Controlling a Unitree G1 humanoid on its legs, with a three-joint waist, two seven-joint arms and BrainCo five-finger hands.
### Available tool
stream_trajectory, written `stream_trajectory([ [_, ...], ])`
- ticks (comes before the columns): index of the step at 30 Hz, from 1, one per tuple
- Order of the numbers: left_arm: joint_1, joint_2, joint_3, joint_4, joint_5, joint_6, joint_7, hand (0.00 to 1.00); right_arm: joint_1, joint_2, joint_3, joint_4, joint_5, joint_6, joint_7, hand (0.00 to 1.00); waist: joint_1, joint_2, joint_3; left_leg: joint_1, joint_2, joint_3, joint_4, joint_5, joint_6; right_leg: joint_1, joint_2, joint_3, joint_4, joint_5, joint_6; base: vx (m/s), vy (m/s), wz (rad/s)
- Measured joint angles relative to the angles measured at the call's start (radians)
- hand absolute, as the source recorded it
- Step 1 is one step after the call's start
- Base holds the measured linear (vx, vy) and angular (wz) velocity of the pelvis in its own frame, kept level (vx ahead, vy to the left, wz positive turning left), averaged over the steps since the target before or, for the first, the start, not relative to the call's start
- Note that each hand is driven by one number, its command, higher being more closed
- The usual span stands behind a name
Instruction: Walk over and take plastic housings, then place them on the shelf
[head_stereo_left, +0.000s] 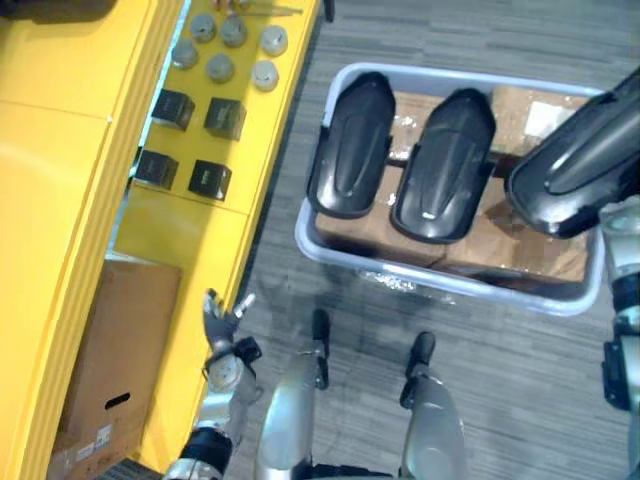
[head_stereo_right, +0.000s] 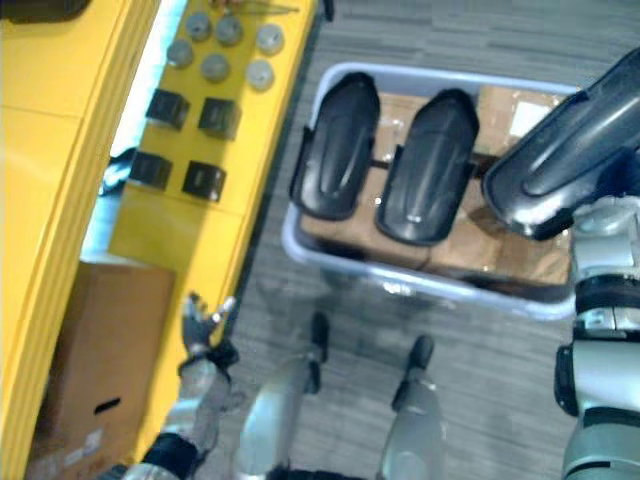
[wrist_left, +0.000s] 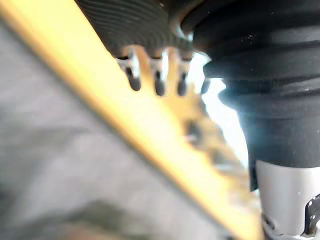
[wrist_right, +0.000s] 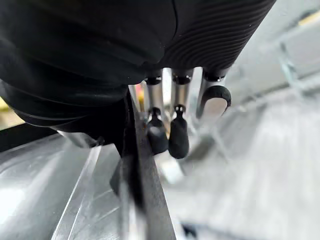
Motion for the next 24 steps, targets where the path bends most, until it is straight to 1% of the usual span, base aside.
stream_trajectory([
  [1,0.002,0.012,0.014,-0.047,0.023,0.005,0.007,0.0,0.012,0.0,-0.002,-0.022,-0.009,-0.005,-0.01,1.0,-0.006,-0.003,0.0,0.007,0.0,-0.001,-0.009,0.004,-0.001,0.007,0.0,-0.005,-0.007,0.0,0.0,0.04,-0.003,0.08],
  [2,0.003,0.041,0.033,-0.144,0.062,0.012,0.024,0.0,0.041,-0.001,-0.014,-0.075,-0.02,-0.013,-0.027,1.0,-0.012,-0.014,0.007,0.03,-0.001,-0.002,-0.033,0.013,-0.005,0.025,0.002,-0.009,-0.019,0.0,0.0,0.05,-0.012,0.07],
  [3,0.009,0.064,0.054,-0.246,0.097,0.03,0.024,0.0,0.081,0.0,-0.031,-0.141,-0.037,-0.013,-0.041,1.0,-0.019,-0.026,0.014,0.06,-0.001,-0.003,-0.058,0.021,-0.009,0.05,0.005,-0.013,-0.034,0.002,0.0,0.06,-0.018,0.05],
  [4,0.014,0.078,0.059,-0.295,0.103,0.036,0.02,0.0,0.104,0.0,-0.042,-0.179,-0.043,-0.013,-0.044,1.0,-0.021,-0.032,0.017,0.074,0.0,-0.003,-0.069,0.023,-0.01,0.065,0.008,-0.015,-0.044,0.007,-0.001,0.08,-0.024,0.06],
  [5,0.027,0.103,0.062,-0.377,0.114,0.044,0.008,0.0,0.153,0.001,-0.062,-0.253,-0.062,-0.013,-0.047,1.0,-0.027,-0.045,0.015,0.104,0.0,-0.002,-0.093,0.033,-0.012,0.095,0.012,-0.016,-0.066,0.013,0.0,0.1,-0.024,0.01],
  [6,0.04,0.125,0.063,-0.438,0.134,0.05,-0.025,0.0,0.198,0.004,-0.074,-0.32,-0.087,-0.015,-0.051,1.0,-0.032,-0.061,0.006,0.133,0.0,0.001,-0.116,0.035,-0.014,0.121,0.016,-0.017,-0.087,0.015,0.002,0.11,-0.022,-0.01],
  [7,0.043,0.132,0.061,-0.458,0.137,0.051,-0.042,0.0,0.218,0.008,-0.081,-0.348,-0.102,-0.016,-0.055,1.0,-0.033,-0.069,-0.002,0.144,0.001,0.002,-0.126,0.035,-0.015,0.132,0.018,-0.017,-0.097,0.015,0.002,0.12,-0.02,-0.04],
  [8,0.043,0.141,0.057,-0.485,0.137,0.053,-0.083,0.0,0.26,0.02,-0.092,-0.399,-0.123,-0.021,-0.066,1.0,-0.037,-0.086,-0.024,0.162,0.002,0.004,-0.146,0.037,-0.018,0.148,0.022,-0.019,-0.114,0.017,0.003,0.13,-0.019,0.01],
  [9,0.045,0.143,0.053,-0.501,0.136,0.062,-0.129,0.0,0.301,0.032,-0.106,-0.451,-0.14,-0.023,-0.066,1.0,-0.047,-0.104,-0.049,0.181,0.001,0.003,-0.174,0.046,-0.021,0.165,0.024,-0.027,-0.132,0.019,0.005,0.14,-0.022,0.06],
  [10,0.044,0.144,0.049,-0.508,0.134,0.072,-0.155,0.0,0.317,0.038,-0.113,-0.475,-0.156,-0.026,-0.066,1.0,-0.054,-0.112,-0.055,0.199,0.001,0.003,-0.191,0.05,-0.022,0.181,0.025,-0.033,-0.141,0.02,0.007,0.14,-0.023,0.06],
  [11,0.046,0.148,0.033,-0.514,0.134,0.09,-0.206,0.0,0.344,0.05,-0.119,-0.515,-0.188,-0.03,-0.065,1.0,-0.06,-0.128,-0.075,0.229,0.0,0.006,-0.215,0.051,-0.023,0.205,0.026,-0.036,-0.156,0.022,0.01,0.15,-0.019,-0.05],
  [12,0.045,0.152,0.009,-0.521,0.124,0.119,-0.271,0.0,0.368,0.051,-0.119,-0.548,-0.222,-0.039,-0.062,1.0,-0.06,-0.138,-0.108,0.251,-0.001,0.019,-0.233,0.052,-0.024,0.219,0.026,-0.035,-0.171,0.024,0.014,0.16,-0.01,-0.13],
  [13,0.045,0.153,-0.003,-0.528,0.115,0.133,-0.306,0.0,0.374,0.051,-0.119,-0.563,-0.241,-0.044,-0.059,1.0,-0.06,-0.144,-0.125,0.262,-0.001,0.028,-0.244,0.052,-0.024,0.224,0.026,-0.034,-0.176,0.026,0.017,0.13,-0.002,-0.19],
  [14,0.034,0.154,-0.036,-0.537,0.081,0.161,-0.369,0.0,0.377,0.052,-0.119,-0.579,-0.276,-0.06,-0.056,1.0,-0.061,-0.149,-0.15,0.287,-0.004,0.033,-0.263,0.052,-0.024,0.24,0.025,-0.034,-0.186,0.028,0.019,0.12,0.002,-0.15],
  [16,0.001,0.158,-0.086,-0.538,0.025,0.222,-0.471,0.0,0.38,0.052,-0.119,-0.601,-0.31,-0.083,-0.031,1.0,-0.063,-0.151,-0.182,0.329,-0.006,0.041,-0.285,0.052,-0.024,0.269,0.024,-0.034,-0.191,0.028,0.02,0.09,0.002,-0.11],
  [17,-0.018,0.162,-0.11,-0.538,0.006,0.246,-0.505,0.0,0.379,0.052,-0.118,-0.609,-0.323,-0.096,-0.02,1.0,-0.064,-0.151,-0.194,0.348,-0.005,0.048,-0.295,0.052,-0.024,0.282,0.024,-0.034,-0.193,0.028,0.02,0.06,0.008,-0.12],
  [18,-0.036,0.166,-0.135,-0.536,-0.021,0.276,-0.541,0.0,0.379,0.055,-0.116,-0.611,-0.336,-0.107,-0.009,1.0,-0.063,-0.154,-0.216,0.356,-0.005,0.056,-0.301,0.052,-0.024,0.283,0.025,-0.03,-0.194,0.028,0.02,0.05,0.006,-0.19],
  [19,-0.077,0.175,-0.175,-0.518,-0.054,0.333,-0.587,0.0,0.377,0.059,-0.11,-0.611,-0.352,-0.128,0.009,1.0,-0.064,-0.156,-0.24,0.368,-0.005,0.061,-0.308,0.052,-0.024,0.287,0.025,-0.023,-0.195,0.028,0.019,0.03,0.005,-0.18],
  [20,-0.096,0.179,-0.19,-0.507,-0.07,0.357,-0.604,0.0,0.376,0.059,-0.105,-0.611,-0.358,-0.135,0.013,1.0,-0.066,-0.156,-0.248,0.371,-0.005,0.063,-0.308,0.052,-0.024,0.288,0.025,-0.017,-0.196,0.028,0.019,0.0,0.005,-0.18],
  [22,-0.163,0.184,-0.227,-0.429,-0.125,0.443,-0.655,0.0,0.356,0.06,-0.069,-0.611,-0.374,-0.171,0.048,1.0,-0.079,-0.158,-0.258,0.398,-0.005,0.082,-0.309,0.051,-0.024,0.307,0.025,-0.007,-0.197,0.029,0.019,-0.05,0.008,-0.15],
  [23,-0.175,0.184,-0.233,-0.408,-0.144,0.464,-0.664,0.0,0.35,0.061,-0.057,-0.611,-0.384,-0.179,0.054,1.0,-0.083,-0.158,-0.259,0.405,-0.005,0.085,-0.309,0.051,-0.024,0.312,0.025,-0.005,-0.198,0.029,0.018,-0.08,0.003,-0.14],
  [24,-0.196,0.184,-0.245,-0.372,-0.168,0.501,-0.683,0.0,0.337,0.063,-0.041,-0.611,-0.39,-0.201,0.069,1.0,-0.092,-0.157,-0.265,0.411,-0.005,0.087,-0.31,0.051,-0.024,0.316,0.025,-0.001,-0.199,0.028,0.017,-0.08,0.0,-0.13],
])
